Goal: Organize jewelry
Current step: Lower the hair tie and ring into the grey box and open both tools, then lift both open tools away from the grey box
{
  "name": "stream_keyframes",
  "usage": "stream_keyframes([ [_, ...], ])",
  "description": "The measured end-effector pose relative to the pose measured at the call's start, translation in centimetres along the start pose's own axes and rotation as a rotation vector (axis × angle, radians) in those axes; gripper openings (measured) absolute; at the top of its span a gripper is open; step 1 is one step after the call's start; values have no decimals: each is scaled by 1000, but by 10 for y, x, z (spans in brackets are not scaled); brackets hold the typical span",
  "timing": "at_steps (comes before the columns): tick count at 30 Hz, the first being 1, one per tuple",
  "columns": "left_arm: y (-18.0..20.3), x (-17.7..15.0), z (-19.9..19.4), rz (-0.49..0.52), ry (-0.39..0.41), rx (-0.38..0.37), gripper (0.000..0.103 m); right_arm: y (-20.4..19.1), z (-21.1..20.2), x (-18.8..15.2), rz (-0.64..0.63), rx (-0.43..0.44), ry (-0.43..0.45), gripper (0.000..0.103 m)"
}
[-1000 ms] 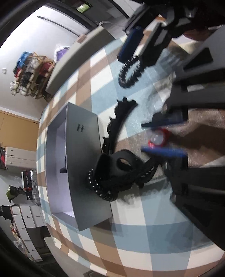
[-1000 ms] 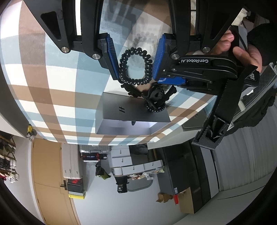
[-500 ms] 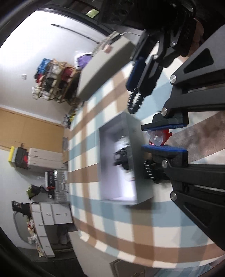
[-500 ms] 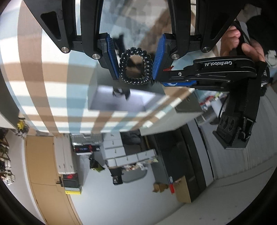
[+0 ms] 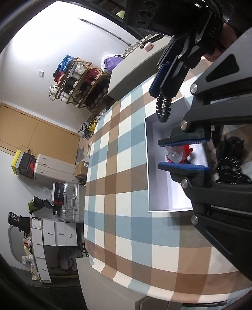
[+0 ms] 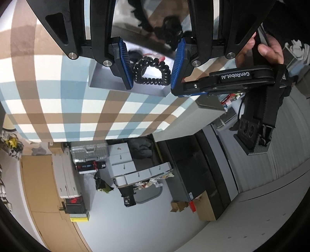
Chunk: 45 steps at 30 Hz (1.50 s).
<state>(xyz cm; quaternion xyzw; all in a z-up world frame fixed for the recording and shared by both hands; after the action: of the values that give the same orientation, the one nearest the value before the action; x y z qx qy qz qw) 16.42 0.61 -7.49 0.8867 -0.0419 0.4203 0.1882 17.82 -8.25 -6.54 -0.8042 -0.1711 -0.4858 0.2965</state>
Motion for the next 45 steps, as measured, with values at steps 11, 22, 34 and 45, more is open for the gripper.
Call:
stream_keyframes([
  [11, -7, -2, 24, -5, -63, -19, 11, 14, 33, -5, 13, -12, -45, 39],
  [22, 0, -1, 20, 52, -55, 24, 52, 27, 32, -4, 62, -36, -33, 51],
  [34, -6, 0, -21, 28, 35, 96, 65, 23, -16, 6, 40, -93, 32, 66],
  [45, -32, -15, -54, -68, 86, 178, 69, 15, -64, 2, 20, -124, 92, 75],
])
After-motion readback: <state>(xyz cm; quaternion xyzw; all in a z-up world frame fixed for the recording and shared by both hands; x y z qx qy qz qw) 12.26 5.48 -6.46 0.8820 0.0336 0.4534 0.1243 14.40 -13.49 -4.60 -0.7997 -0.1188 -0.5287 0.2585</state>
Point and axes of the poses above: each gripper's, at about its wrist camera, not at the fingertips, and z roughly the way its jaws point, y to its right, x to its top, the point moved 7 cm from there along z, roughly the way its jaws point, and after that the axes turned 5 degrees about y, right-handed, at the moved point
